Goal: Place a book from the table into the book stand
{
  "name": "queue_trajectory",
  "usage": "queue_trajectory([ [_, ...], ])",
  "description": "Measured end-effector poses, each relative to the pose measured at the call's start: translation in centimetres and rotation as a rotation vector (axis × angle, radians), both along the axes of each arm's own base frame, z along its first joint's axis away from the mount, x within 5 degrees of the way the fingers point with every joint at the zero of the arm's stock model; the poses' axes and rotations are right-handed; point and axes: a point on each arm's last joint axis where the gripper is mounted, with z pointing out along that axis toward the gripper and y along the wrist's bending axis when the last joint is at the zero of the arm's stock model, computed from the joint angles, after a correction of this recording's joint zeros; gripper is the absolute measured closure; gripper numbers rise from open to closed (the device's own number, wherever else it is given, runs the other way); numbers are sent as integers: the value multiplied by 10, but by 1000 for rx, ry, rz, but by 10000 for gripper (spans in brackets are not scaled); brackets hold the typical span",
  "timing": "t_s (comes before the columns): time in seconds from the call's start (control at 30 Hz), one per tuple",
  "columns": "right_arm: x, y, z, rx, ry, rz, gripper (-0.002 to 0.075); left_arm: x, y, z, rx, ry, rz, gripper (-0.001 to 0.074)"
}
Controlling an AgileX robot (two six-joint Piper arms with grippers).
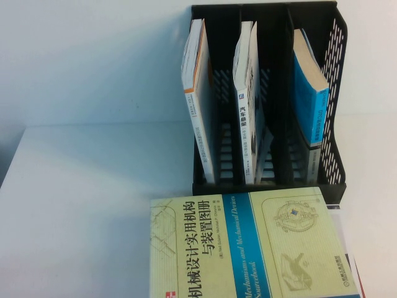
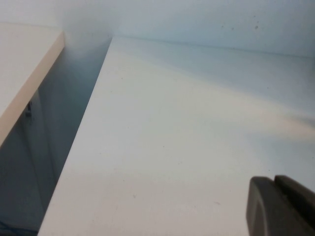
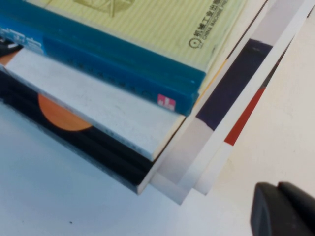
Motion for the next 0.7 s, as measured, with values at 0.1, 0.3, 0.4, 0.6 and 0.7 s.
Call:
queue_trajectory([
  [0.1, 0, 0, 0, 1, 0, 0, 728, 0, 0, 0, -3, 2, 1, 738],
  [0.3, -8, -4, 11, 44, -129, -6, 728, 0, 0, 0, -9, 2, 2, 738],
  [0.4, -16, -11, 22, 80, -291, -41, 728, 0, 0, 0, -12, 2, 3, 737],
  [0.6, -23, -28, 24, 110, -530, -255, 728, 0, 0, 0, -12, 2, 3, 738],
  [0.7, -21, -33, 12, 135, -495, -376, 728, 0, 0, 0, -12, 3, 3, 738],
])
